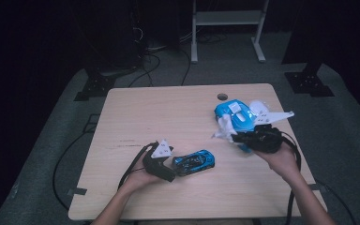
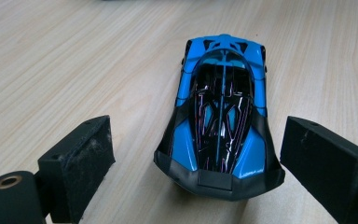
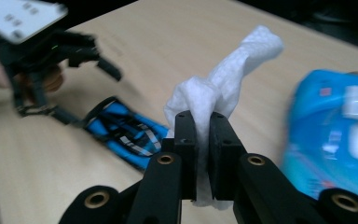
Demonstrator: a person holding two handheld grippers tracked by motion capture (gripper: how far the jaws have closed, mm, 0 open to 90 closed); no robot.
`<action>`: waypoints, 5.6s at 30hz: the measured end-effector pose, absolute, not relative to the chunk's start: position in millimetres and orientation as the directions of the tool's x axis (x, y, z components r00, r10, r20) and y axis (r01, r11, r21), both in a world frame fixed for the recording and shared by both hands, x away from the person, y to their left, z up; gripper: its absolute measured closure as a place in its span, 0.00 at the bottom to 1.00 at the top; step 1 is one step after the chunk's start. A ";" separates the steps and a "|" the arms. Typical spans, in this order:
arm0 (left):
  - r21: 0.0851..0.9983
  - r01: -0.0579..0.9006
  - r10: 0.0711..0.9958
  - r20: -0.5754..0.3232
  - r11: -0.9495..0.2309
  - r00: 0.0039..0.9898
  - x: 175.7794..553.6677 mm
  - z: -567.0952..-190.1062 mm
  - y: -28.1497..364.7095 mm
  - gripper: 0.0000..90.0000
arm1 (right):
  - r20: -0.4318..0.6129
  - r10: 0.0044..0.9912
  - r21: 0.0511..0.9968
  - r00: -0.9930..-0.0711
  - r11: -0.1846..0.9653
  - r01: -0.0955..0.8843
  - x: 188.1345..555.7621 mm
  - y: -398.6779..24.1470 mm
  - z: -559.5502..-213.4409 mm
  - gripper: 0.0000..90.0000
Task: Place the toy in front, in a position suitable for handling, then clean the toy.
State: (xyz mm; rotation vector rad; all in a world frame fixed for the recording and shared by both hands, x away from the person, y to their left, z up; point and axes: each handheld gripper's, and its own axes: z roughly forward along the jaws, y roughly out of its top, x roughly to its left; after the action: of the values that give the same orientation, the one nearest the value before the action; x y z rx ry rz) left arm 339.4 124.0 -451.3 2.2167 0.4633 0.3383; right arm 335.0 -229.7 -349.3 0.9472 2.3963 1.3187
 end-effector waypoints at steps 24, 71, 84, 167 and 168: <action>0.726 0.241 0.395 0.045 -0.644 0.918 343.4 -464.2 117.8 0.11 | 0.057 0.506 0.737 -0.861 0.560 0.378 337.9 -168.1 -426.3 0.64; 0.714 0.206 0.390 0.102 -0.669 0.915 350.3 -476.3 105.8 0.24 | 0.155 0.619 0.728 -0.770 0.455 0.512 362.1 -165.0 -454.0 0.89; 0.707 0.237 0.402 0.073 -0.666 0.913 355.7 -474.6 113.3 0.23 | 0.214 0.586 0.740 -0.782 0.425 0.521 365.2 -157.5 -456.5 0.89; 0.712 0.223 0.343 0.027 -0.666 0.939 367.8 -476.8 96.0 0.27 | 0.182 0.425 0.712 -0.887 0.565 0.417 370.6 -102.6 -443.3 0.88; 0.712 0.221 0.342 0.029 -0.666 0.939 367.9 -477.0 95.7 0.27 | 0.161 0.441 0.713 -0.883 0.567 0.413 369.4 -106.7 -442.0 0.88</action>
State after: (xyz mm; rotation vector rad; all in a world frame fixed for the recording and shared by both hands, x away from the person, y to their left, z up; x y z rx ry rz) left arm 367.9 95.7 -477.0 2.3238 0.3952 0.2048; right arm 369.4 -106.7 -442.0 0.7497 2.7496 1.2370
